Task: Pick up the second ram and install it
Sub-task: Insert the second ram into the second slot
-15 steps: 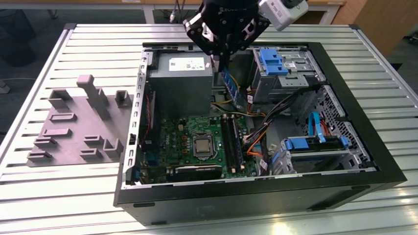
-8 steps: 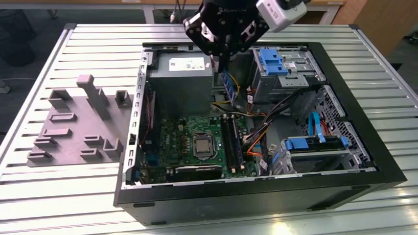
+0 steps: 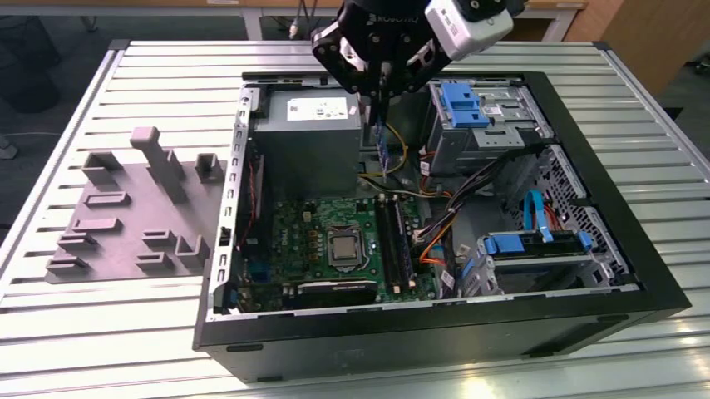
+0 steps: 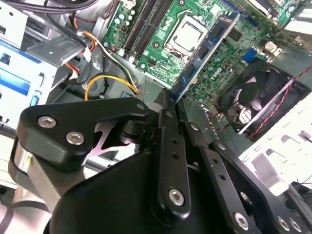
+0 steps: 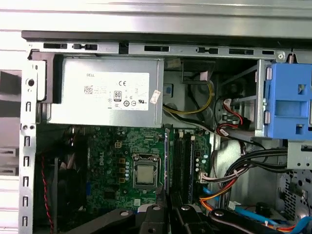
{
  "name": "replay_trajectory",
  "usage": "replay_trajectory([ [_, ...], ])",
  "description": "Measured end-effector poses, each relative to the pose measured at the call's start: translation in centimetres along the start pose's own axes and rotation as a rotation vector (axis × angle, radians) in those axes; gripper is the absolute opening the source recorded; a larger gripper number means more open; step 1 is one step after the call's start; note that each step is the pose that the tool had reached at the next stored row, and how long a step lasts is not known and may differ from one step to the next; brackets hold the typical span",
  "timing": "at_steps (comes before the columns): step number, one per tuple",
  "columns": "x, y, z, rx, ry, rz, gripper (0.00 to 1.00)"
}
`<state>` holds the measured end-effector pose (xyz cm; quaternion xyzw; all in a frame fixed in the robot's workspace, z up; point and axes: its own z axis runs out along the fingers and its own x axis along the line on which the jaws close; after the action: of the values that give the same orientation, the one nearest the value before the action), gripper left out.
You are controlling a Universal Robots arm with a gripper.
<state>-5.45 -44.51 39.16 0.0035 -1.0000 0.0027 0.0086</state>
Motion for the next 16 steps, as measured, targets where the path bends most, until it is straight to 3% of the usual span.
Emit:
replay_trajectory([
  [16,-0.23,0.00,0.10,0.0000,-0.0001,0.001,0.14],
])
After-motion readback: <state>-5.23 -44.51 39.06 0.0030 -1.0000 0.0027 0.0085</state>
